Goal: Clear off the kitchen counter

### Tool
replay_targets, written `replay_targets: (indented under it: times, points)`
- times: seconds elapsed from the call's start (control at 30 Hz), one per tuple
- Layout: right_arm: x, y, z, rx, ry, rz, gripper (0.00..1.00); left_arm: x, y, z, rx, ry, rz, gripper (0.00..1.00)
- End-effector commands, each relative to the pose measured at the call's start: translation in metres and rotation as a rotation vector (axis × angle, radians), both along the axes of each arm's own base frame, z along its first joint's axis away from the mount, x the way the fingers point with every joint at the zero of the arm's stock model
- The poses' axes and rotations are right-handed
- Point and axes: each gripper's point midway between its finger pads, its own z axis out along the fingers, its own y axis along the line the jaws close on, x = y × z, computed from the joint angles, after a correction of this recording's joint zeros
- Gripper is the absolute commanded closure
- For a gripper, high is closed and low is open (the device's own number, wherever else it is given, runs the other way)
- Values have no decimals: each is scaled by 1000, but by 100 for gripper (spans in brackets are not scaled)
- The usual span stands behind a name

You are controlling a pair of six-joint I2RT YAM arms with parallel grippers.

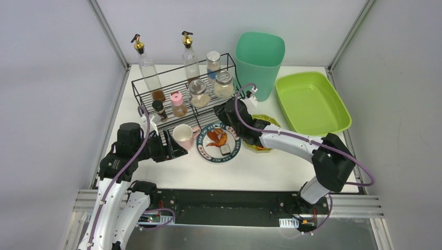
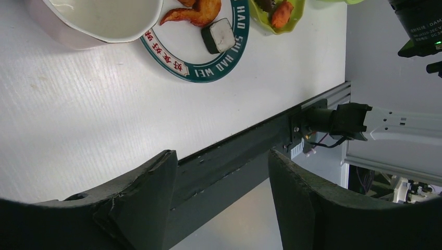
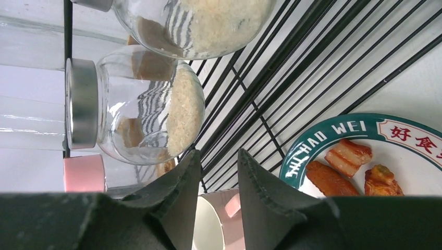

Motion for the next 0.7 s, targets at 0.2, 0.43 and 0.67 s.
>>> replay_targets:
  times: [0.2,0.43,0.67]
  points:
    - [22,18,17,65,-37,-43,68,1,-5,7,-20,-56,-46,33]
    - [26,24,14,72,-31,-39,92,0,-7,7,-28,-57,-57,33]
    - [29,34,10,87,-15,-31,100,0,-6,8,-29,-65,-55,33]
